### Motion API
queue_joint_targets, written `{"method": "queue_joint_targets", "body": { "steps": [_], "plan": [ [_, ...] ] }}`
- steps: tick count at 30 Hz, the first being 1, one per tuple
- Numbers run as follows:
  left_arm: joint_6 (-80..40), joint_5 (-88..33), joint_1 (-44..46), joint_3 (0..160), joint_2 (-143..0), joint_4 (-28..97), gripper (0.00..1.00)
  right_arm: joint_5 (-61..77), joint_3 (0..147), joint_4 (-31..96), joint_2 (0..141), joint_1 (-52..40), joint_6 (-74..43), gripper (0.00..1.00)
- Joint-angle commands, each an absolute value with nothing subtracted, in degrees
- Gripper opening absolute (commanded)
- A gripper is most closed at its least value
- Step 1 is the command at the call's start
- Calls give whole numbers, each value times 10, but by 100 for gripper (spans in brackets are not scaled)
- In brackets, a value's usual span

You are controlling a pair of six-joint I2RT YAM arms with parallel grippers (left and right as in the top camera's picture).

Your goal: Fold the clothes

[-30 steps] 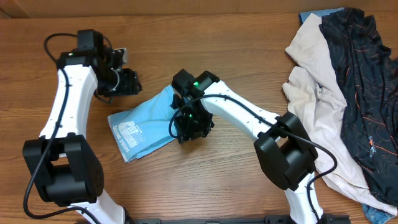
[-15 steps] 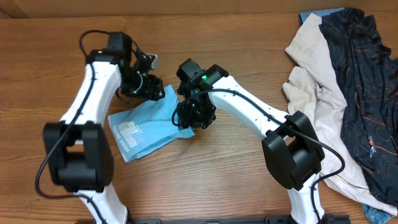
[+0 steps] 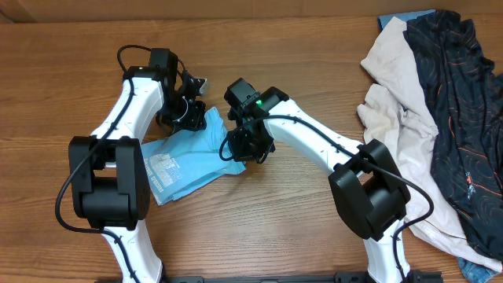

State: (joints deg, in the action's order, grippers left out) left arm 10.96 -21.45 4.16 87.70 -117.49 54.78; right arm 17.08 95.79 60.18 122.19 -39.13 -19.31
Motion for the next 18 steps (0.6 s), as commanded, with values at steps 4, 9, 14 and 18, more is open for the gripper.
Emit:
{"method": "queue_joint_targets", "body": {
  "steps": [4, 9, 14, 18],
  "plan": [
    [99, -218, 45, 876, -1179, 543, 11, 166, 936, 597, 1199, -394, -186, 4],
    [90, -218, 45, 880, -1178, 537, 11, 186, 936, 619, 1199, -392, -143, 26],
    [88, -218, 45, 880, -1179, 538, 12, 204, 950, 647, 1194, -392, -116, 44],
    [87, -216, 45, 880, -1178, 541, 12, 207, 962, 653, 1174, -392, -100, 43]
  ]
}}
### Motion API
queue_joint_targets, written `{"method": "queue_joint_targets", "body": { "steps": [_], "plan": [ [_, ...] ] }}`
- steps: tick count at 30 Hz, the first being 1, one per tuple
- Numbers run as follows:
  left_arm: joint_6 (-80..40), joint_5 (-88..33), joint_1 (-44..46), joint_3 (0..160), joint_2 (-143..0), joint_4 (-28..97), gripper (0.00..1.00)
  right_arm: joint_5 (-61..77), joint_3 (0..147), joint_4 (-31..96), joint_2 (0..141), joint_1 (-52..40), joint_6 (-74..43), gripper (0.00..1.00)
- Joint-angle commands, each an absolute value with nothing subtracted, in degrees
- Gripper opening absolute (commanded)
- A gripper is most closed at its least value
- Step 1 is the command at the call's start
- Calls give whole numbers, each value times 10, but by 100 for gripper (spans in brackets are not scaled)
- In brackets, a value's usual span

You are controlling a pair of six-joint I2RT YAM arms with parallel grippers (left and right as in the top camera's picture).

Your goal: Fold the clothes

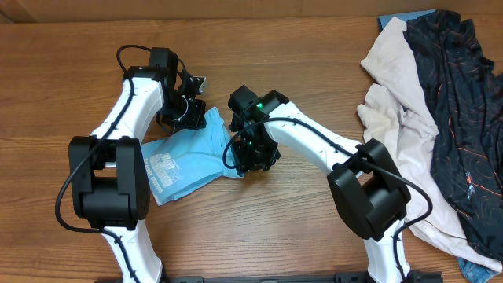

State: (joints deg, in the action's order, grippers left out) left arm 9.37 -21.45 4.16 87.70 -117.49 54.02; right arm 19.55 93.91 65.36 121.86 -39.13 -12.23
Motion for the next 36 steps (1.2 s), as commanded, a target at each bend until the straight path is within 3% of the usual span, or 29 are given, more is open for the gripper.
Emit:
{"method": "queue_joint_targets", "body": {
  "steps": [1, 24, 27, 36],
  "plan": [
    [87, -214, 45, 880, -1178, 542, 13, 207, 962, 652, 1167, -392, -97, 43],
    [81, -204, 45, 880, -1178, 542, 13, 258, 858, 529, 1158, -398, -66, 41],
    [81, -204, 45, 880, -1178, 542, 14, 258, 855, 521, 1159, -399, -66, 4],
    [34, -204, 27, 886, -1178, 533, 8, 259, 855, 526, 1158, -398, -44, 4]
  ]
}}
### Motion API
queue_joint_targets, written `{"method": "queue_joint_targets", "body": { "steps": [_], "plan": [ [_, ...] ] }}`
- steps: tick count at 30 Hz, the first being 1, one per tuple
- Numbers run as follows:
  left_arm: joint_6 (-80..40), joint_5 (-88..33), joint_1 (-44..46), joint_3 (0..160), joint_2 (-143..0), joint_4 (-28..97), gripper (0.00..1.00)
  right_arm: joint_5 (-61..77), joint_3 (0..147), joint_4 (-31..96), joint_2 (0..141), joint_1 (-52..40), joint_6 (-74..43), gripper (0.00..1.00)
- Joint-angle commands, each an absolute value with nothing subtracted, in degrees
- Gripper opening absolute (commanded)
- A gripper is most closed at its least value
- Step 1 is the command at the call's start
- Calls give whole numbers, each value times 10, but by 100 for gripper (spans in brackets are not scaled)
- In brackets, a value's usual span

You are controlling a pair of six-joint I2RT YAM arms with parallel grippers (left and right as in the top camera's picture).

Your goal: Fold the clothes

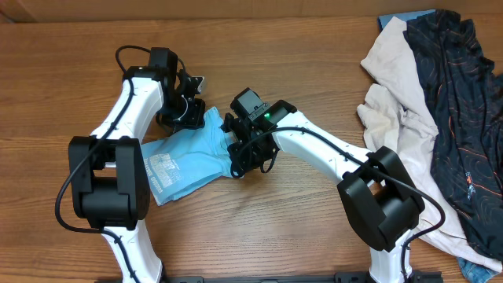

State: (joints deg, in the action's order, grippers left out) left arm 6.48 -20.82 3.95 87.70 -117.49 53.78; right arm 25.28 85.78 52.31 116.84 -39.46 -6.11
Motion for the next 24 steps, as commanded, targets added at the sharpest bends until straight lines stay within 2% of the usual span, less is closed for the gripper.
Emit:
{"method": "queue_joint_targets", "body": {
  "steps": [1, 13, 24],
  "plan": [
    [29, -206, 22, 889, -1178, 532, 8, 260, 855, 535, 1158, -398, -35, 4],
    [-37, -223, -1, 889, -1178, 502, 8, 114, 891, 572, 1153, -395, -70, 4],
    [-39, -240, 1, 889, -1179, 490, 9, 83, 905, 538, 1152, -395, -58, 4]
  ]
}}
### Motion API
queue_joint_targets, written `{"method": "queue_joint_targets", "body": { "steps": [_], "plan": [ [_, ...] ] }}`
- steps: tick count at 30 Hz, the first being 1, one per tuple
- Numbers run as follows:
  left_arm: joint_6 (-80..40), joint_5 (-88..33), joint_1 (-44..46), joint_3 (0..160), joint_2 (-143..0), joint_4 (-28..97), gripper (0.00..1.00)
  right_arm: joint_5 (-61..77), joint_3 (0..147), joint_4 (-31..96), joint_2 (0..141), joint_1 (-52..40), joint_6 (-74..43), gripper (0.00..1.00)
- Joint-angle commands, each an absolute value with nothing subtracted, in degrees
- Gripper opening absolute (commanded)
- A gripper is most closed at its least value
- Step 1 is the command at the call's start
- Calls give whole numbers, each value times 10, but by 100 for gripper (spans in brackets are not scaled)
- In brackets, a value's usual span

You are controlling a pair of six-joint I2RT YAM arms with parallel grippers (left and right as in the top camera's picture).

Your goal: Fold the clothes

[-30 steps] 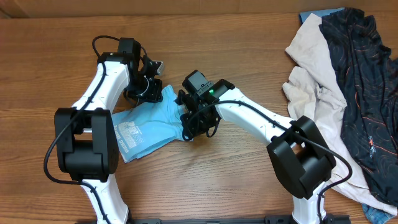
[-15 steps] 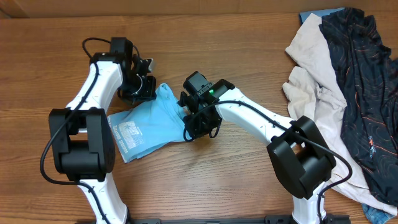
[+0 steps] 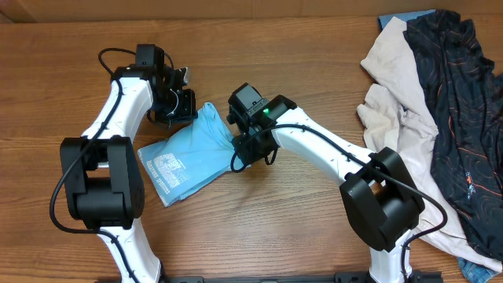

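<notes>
A light blue garment (image 3: 189,153) with a white print lies partly folded on the wooden table (image 3: 314,47). My right gripper (image 3: 242,153) is down at the garment's right edge, where the cloth bunches toward it; it looks shut on that edge. My left gripper (image 3: 182,106) hangs just left of the garment's top corner. Its fingers are hidden under the wrist, so I cannot tell whether it touches the cloth.
A pile of clothes lies at the right edge: a cream garment (image 3: 393,86) and a dark patterned one (image 3: 464,102) on top, with a bit of blue cloth (image 3: 405,17) behind.
My left arm has shifted left and slightly up, off the garment's top edge. The garment's left side sits a little further left, and its top corner now shows. My right gripper stays at the right edge.
My left gripper sat on the blue garment's top corner at every earlier moment. My right gripper was first at the right edge, then slightly lower, then over the cloth there. Now the left arm has drawn back to the left and the garment lies more spread out.
</notes>
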State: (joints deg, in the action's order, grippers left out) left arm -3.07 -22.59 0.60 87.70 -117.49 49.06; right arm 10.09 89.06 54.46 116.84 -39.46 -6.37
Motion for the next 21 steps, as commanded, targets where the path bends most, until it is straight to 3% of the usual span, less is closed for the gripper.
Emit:
{"method": "queue_joint_targets", "body": {
  "steps": [1, 12, 21],
  "plan": [
    [-39, -240, 1, 889, -1179, 490, 9, 84, 904, 537, 1152, -395, -58, 4],
    [-48, -206, 7, 889, -1179, 458, 16, 84, 900, 552, 1168, -395, -60, 4],
    [-50, -189, 16, 882, -1179, 451, 17, 83, 900, 521, 1225, -395, -60, 5]
  ]
}}
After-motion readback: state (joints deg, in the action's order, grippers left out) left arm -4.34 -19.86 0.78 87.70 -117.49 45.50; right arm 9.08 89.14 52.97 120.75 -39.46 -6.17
